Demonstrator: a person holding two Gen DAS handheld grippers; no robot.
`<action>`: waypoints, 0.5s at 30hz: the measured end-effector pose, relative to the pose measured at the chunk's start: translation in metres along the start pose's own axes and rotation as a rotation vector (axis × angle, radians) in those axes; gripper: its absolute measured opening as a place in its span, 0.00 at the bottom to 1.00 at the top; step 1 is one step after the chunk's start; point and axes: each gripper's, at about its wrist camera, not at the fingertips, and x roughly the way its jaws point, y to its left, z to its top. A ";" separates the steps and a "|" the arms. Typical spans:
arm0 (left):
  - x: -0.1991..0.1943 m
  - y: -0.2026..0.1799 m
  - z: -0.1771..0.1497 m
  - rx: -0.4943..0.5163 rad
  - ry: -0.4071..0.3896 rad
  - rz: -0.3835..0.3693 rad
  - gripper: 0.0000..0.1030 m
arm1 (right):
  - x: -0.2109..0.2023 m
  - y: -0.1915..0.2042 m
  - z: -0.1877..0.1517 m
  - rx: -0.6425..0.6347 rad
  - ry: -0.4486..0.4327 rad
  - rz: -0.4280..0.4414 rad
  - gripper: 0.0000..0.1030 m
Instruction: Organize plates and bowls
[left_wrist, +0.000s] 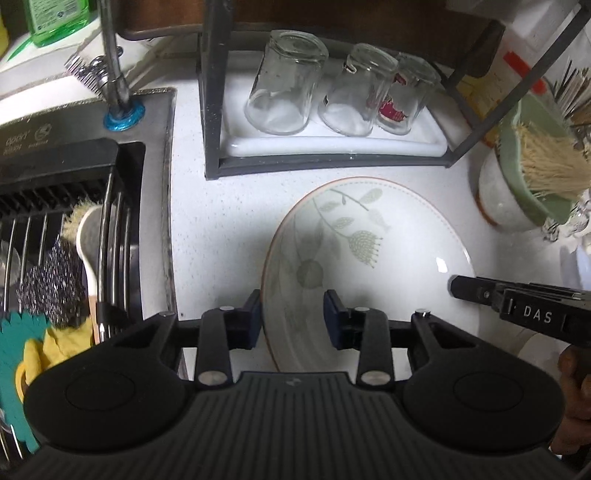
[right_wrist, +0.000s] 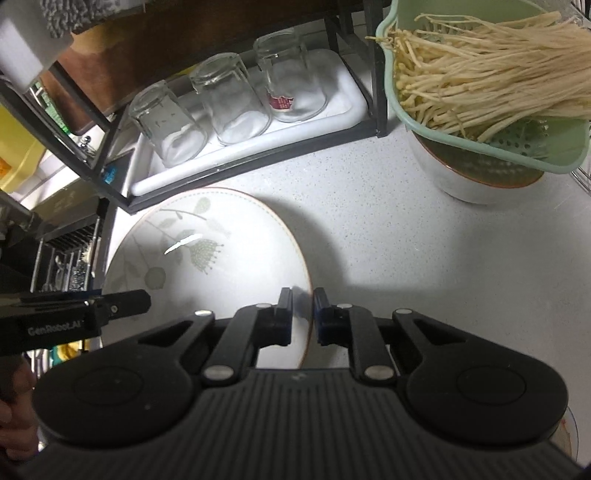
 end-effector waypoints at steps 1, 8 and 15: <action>-0.004 0.000 -0.001 -0.010 -0.005 -0.006 0.39 | -0.003 -0.001 -0.001 0.000 -0.002 0.007 0.14; -0.031 -0.011 -0.014 -0.065 -0.027 -0.114 0.33 | -0.034 -0.001 -0.008 -0.021 -0.030 0.136 0.03; -0.039 -0.019 -0.027 -0.096 -0.049 -0.055 0.32 | -0.049 -0.002 -0.012 -0.046 -0.075 0.091 0.03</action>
